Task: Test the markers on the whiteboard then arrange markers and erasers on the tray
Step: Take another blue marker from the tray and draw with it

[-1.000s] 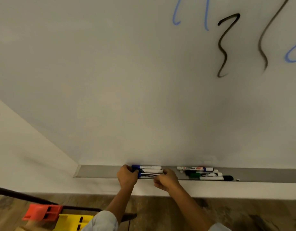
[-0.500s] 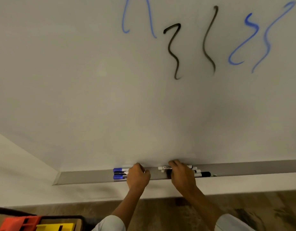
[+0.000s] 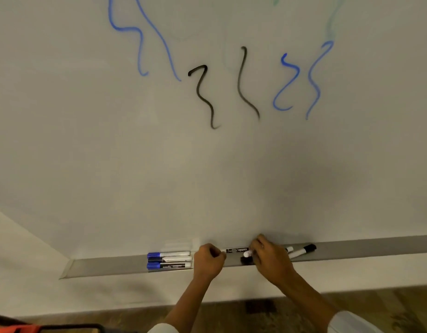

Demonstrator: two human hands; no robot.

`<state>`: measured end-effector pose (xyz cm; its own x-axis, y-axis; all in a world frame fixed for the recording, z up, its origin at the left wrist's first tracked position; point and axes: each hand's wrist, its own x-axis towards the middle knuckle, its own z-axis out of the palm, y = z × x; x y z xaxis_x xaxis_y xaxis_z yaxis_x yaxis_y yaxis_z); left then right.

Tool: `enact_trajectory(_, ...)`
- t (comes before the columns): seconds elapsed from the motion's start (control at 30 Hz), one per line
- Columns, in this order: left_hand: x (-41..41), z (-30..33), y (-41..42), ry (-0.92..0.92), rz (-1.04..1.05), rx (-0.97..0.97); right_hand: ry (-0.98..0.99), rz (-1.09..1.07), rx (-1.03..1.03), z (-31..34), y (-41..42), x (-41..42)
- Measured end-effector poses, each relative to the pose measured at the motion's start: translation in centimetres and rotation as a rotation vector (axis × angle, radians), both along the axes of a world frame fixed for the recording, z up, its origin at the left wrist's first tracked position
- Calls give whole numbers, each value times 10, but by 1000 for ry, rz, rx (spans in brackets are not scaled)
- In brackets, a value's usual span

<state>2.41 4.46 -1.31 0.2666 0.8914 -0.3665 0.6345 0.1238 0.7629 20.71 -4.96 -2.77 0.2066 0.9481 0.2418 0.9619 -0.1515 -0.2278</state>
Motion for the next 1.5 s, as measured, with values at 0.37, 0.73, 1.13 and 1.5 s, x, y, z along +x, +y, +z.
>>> enact_trajectory(0.37,54,127,-38,-886,-29,-498,1655,-364,710,152,-16,-50)
enact_trajectory(0.73,5,305,-24,-1410,223,-178,692,104,488,212,-78,-94)
enact_trajectory(1.13,-3,366,-32,-1237,108,188,265,59,1306,353,41,-32)
enact_trajectory(1.5,1,350,-19,-1150,44,339,150,-10,1265,281,39,-13)
